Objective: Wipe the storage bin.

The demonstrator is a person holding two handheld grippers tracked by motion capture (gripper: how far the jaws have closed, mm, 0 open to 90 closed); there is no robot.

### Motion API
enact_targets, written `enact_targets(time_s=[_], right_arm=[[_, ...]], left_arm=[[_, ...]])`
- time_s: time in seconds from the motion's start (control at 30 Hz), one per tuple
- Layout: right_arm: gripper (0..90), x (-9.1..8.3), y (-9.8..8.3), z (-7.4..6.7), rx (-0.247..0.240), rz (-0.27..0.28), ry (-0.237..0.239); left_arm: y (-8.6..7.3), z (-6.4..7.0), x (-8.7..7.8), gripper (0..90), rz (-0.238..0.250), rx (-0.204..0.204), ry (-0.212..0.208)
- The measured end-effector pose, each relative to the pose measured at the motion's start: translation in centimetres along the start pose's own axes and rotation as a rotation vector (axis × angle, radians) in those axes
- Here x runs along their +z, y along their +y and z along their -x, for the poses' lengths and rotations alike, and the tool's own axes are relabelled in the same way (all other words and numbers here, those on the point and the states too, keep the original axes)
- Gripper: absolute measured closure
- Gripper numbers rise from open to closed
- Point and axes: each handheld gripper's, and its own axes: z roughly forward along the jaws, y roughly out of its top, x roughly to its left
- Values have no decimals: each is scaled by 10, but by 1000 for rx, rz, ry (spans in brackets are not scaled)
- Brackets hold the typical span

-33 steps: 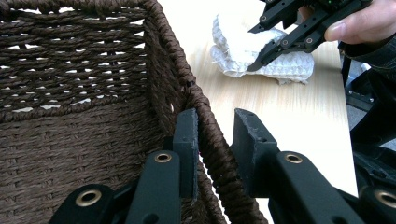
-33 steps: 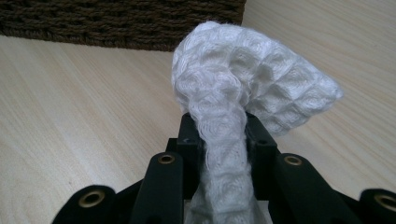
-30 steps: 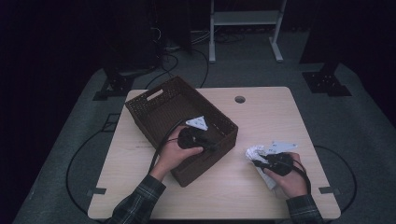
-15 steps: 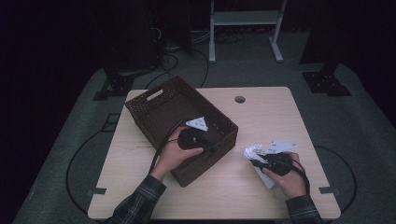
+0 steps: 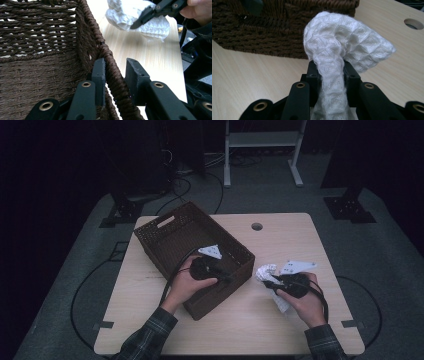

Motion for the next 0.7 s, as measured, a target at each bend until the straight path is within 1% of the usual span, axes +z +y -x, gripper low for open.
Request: enact_targets(time_s=[0.17,0.27,0.33,0.43,0.7], right_arm=[[715,6,16,1,-21,10,-3],[716,10,21,3,-17,16,-1],[716,13,24,5,-7,24,1],[717,17,30,7,-12,29,4],[718,33,34,10,-2,16,17]], left_arm=[[0,0,0,693,-1,2,0],[0,0,0,691,-2,0,-1],[0,0,0,690,-3,0,-2],[0,0,0,690,-3,3,0],[0,1,0,689,-2,8,4]])
